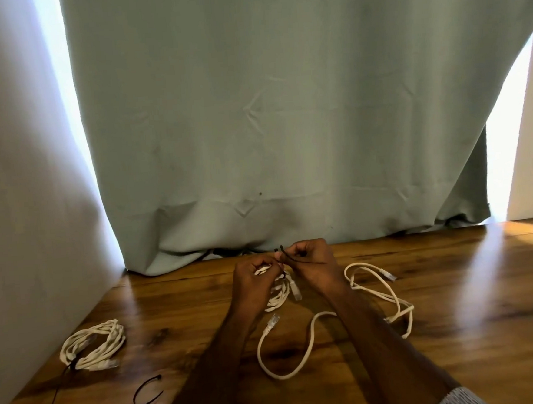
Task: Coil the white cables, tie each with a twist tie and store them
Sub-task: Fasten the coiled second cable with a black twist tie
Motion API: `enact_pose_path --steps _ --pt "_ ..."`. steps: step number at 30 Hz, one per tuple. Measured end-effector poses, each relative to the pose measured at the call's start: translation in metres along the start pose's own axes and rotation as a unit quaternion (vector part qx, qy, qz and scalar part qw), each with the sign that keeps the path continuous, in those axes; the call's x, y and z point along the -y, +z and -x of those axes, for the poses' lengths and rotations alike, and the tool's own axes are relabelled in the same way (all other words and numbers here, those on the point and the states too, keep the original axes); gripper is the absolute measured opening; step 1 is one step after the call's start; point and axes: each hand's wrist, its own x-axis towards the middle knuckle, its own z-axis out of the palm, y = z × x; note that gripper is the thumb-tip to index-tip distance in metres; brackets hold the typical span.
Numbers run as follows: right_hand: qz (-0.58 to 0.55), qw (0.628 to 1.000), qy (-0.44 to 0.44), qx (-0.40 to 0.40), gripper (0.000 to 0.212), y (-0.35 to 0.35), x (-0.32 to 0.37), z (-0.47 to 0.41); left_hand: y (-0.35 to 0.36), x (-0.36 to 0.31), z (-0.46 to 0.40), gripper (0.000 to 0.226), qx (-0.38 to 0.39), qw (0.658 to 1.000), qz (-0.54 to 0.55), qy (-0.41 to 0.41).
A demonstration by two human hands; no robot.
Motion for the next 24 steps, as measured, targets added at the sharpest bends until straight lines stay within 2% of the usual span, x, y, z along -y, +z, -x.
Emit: enact_pose_path --steps 3,6,9,14,17,19,24 --pt "-0.036 0.999 0.017 0.000 0.011 0.003 0.000 0.003 0.001 -0.006 0.000 0.011 -0.037 0.997 0.055 -0.031" --pt "-0.056 0.998 0.022 -0.027 0.014 0.004 -0.001 0.005 0.003 -0.008 0.001 0.013 -0.036 0.992 0.100 -0.065" --pt "-0.036 0.998 0.010 -0.053 0.015 0.004 -0.004 0.002 0.003 -0.003 -0.001 0.011 -0.020 0.992 0.098 -0.081" --pt "0.031 0.998 -0.044 -0.030 0.015 0.004 -0.006 0.000 0.000 0.000 -0.001 0.012 0.014 0.990 0.107 -0.094" --pt "0.081 0.994 -0.066 -0.040 0.012 0.009 -0.008 -0.002 0.003 0.004 -0.002 0.014 -0.016 0.993 0.089 -0.079" --pt "0.060 0.994 -0.069 -0.062 0.013 0.012 -0.008 -0.002 0.006 0.004 -0.002 0.015 -0.038 0.994 0.077 -0.072" --pt "0.079 0.990 -0.076 -0.085 0.015 0.016 -0.012 -0.001 0.013 0.004 0.000 0.018 -0.026 0.991 0.068 -0.111"
